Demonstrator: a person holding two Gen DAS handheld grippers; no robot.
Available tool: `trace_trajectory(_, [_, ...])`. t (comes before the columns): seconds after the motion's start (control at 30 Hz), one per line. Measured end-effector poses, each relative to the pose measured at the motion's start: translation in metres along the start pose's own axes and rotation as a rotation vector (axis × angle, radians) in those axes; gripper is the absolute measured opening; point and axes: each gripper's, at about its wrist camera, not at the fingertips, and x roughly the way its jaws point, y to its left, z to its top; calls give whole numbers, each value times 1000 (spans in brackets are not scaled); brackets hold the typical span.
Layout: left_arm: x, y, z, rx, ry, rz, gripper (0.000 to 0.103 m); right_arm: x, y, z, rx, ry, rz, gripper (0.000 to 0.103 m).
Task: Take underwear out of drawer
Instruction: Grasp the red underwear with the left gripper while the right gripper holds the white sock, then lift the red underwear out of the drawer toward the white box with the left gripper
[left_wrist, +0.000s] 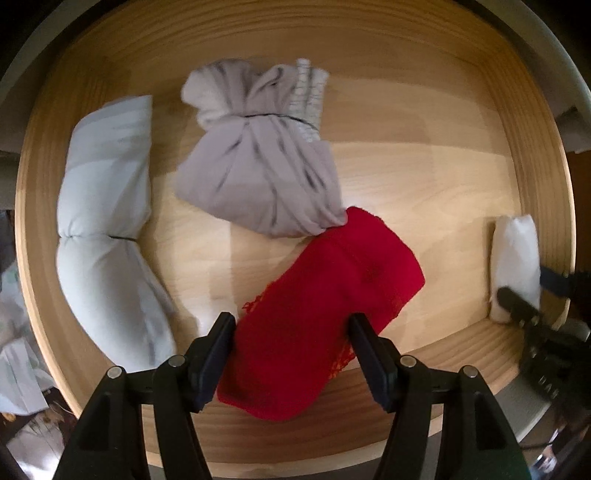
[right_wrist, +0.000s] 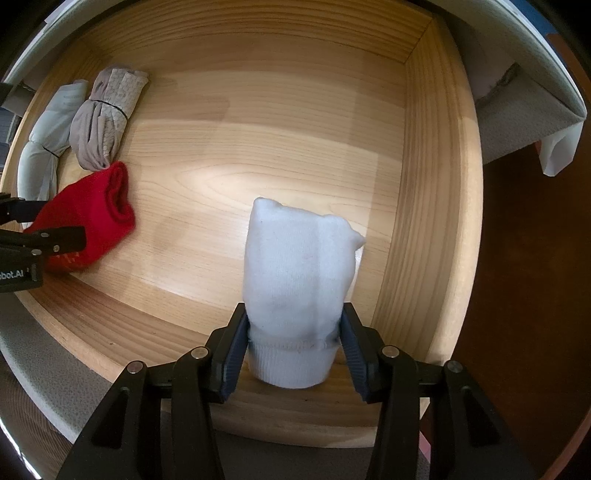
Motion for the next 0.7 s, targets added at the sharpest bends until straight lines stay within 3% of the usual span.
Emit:
trace_trajectory(0.17, [0, -11, -1, -64, -26, -32, 62, -1, 0, 2, 1, -2, 3, 45])
trace_trajectory(0.33, [-12, -11, -14, -85, -61, -66, 42, 1, -1, 0, 3, -2, 0, 45])
trace_trajectory(0.43, [-17, -13, -19, -92, -83, -68, 37, 3, 1, -1, 6, -3, -2, 45])
trace_trajectory(0.7, [-44, 3, -35, -79, -139, -66, 34, 6, 2, 1, 9, -6, -2, 44])
